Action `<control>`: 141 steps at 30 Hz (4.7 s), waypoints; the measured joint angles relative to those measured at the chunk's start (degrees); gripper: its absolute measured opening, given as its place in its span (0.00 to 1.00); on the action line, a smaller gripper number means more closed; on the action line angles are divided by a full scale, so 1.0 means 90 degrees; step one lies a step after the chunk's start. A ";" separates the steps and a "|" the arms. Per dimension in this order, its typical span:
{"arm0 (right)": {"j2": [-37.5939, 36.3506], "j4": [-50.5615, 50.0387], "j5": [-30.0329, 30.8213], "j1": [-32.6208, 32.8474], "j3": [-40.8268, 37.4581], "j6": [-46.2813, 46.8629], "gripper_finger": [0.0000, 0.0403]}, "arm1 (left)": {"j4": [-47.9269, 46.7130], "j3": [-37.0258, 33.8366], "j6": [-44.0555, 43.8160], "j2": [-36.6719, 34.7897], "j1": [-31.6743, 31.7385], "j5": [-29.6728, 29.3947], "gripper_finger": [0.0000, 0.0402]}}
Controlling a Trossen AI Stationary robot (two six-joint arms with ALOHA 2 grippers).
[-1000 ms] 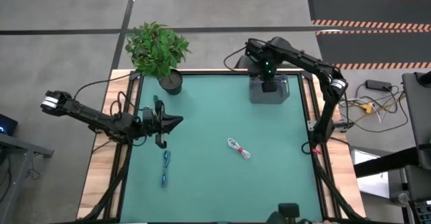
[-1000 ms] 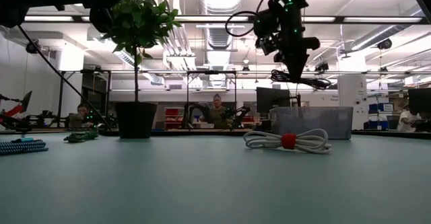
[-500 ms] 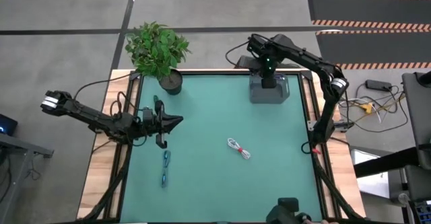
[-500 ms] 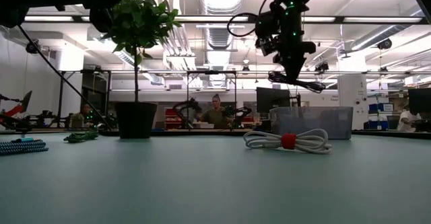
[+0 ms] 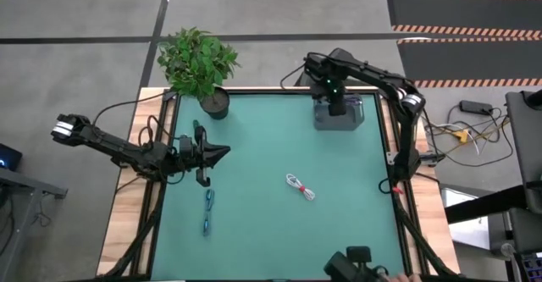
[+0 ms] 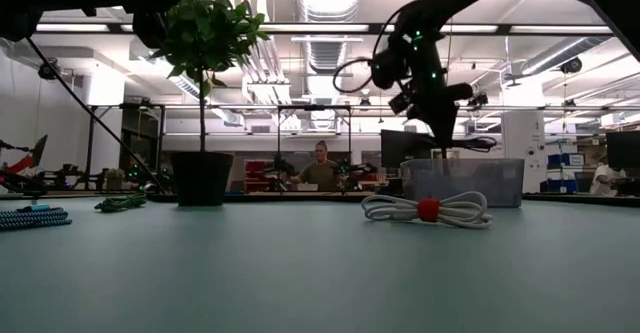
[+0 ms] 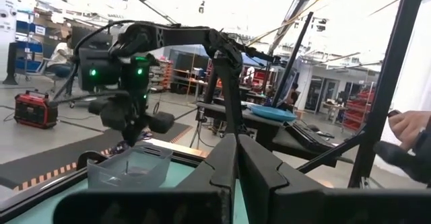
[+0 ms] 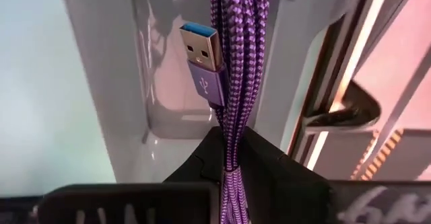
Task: Pick and place USB-C Cables
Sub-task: Put the purple charger cable into the black bin, then put the blue charger cable into the bin
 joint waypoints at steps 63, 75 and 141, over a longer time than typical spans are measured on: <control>0.0762 0.1387 -0.0362 -0.0153 -0.1056 -0.0248 0.04 | 0.0045 0.0000 0.0151 -0.0012 0.0000 -0.0017 0.00; 0.0902 0.1573 -0.0333 -0.0151 -0.1071 -0.0356 0.04 | 0.0045 0.0000 0.0151 -0.0012 0.0000 -0.0017 0.00; -0.5844 0.6265 -0.0712 0.4711 -0.5054 0.3368 0.03 | -0.1708 0.1812 -0.7084 0.2178 -0.1523 0.0308 0.00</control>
